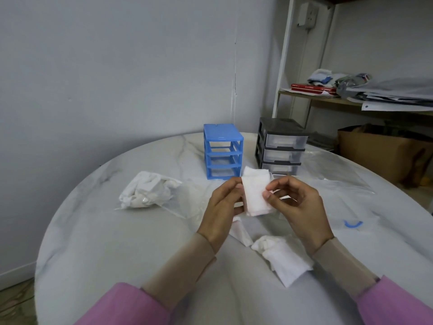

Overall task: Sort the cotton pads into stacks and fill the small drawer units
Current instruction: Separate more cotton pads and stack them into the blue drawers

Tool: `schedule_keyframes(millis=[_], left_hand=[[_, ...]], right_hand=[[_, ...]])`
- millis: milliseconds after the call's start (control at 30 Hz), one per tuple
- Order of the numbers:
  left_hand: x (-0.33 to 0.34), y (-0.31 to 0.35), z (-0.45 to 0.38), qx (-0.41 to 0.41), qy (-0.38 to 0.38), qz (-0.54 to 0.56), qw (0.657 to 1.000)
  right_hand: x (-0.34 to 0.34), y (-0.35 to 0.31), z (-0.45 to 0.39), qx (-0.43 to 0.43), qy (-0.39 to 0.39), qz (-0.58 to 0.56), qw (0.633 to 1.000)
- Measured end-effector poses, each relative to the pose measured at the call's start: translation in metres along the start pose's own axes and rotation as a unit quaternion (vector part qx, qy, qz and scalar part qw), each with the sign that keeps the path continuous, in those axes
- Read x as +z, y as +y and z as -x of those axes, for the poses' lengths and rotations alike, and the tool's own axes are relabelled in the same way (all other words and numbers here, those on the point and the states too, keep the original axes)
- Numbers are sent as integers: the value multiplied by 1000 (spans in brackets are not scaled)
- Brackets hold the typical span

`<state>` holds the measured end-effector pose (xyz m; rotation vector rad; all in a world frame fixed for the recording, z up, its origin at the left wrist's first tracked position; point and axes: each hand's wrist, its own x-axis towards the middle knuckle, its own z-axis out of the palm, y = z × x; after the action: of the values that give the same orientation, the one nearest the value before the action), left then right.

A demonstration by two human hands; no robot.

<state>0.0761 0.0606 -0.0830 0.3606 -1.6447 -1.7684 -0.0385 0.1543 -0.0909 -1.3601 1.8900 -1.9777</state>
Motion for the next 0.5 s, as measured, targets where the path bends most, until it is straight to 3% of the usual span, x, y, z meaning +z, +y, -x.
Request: schedule_keyframes(millis=[367, 500], left_hand=[[-5, -5, -3, 35, 12, -43, 998], [-10, -2, -5, 58, 64, -54, 995]], right_hand=[[1, 1, 1, -9, -35, 35, 999], [2, -2, 2, -27, -51, 65, 996]])
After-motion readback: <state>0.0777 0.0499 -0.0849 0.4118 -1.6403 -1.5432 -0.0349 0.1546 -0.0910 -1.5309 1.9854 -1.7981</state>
